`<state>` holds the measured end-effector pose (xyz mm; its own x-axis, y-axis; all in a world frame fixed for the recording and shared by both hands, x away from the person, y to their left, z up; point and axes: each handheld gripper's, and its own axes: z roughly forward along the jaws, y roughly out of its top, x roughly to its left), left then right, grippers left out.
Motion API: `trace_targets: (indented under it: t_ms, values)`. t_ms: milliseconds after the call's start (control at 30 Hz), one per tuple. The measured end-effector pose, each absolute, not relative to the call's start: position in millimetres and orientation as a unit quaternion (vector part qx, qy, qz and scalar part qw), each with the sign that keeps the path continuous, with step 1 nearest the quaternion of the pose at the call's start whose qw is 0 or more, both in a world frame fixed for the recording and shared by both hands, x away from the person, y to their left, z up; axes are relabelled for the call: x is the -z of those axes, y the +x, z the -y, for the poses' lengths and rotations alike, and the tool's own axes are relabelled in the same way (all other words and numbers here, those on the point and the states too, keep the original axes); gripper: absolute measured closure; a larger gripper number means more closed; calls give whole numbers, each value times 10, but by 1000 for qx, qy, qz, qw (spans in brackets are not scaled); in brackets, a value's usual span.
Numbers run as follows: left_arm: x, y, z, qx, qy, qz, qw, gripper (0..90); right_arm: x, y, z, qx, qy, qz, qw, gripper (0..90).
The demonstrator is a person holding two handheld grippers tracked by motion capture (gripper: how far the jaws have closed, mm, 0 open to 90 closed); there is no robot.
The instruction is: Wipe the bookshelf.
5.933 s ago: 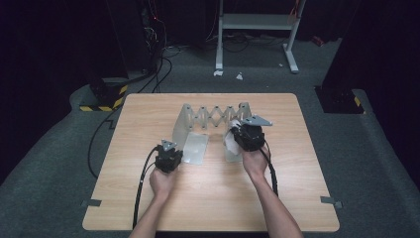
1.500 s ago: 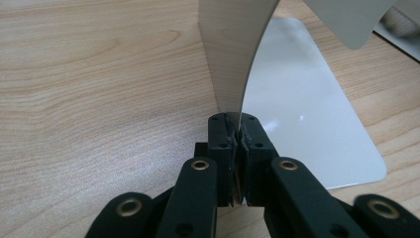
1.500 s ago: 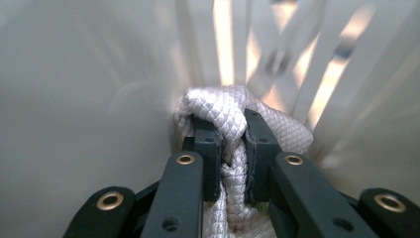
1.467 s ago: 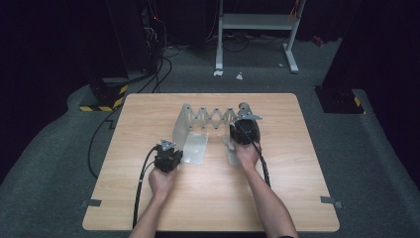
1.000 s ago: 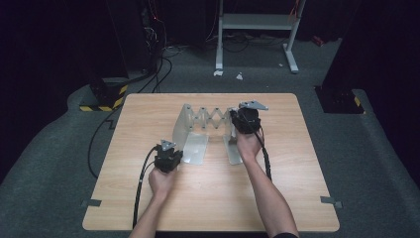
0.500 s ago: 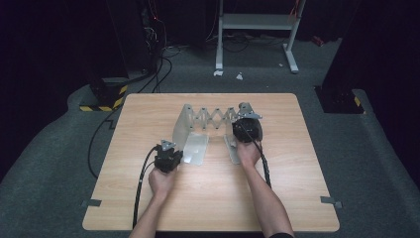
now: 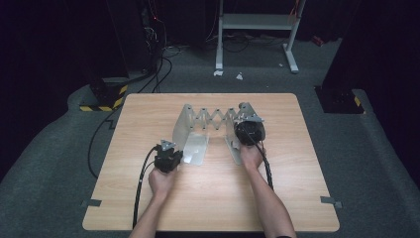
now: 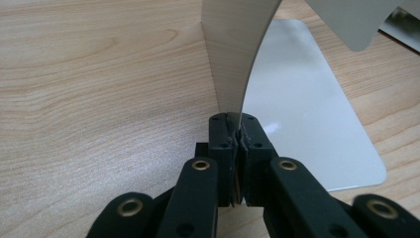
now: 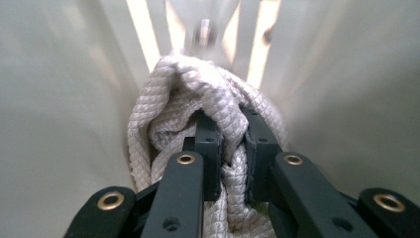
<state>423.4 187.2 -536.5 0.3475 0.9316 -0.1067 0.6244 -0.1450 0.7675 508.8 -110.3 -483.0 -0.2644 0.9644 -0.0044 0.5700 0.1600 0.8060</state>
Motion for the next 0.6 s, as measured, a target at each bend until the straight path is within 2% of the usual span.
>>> trace_targets:
  t_ms: [400, 600]
  values:
    - [5364, 4232, -1867, -206, 731, -532, 376, 864, 4241, 4990, 1201, -397, 523, -678, 331, 806]
    - [5364, 4232, -1867, -206, 731, -532, 376, 865, 4125, 5000, 1232, -405, 522, -672, 336, 805]
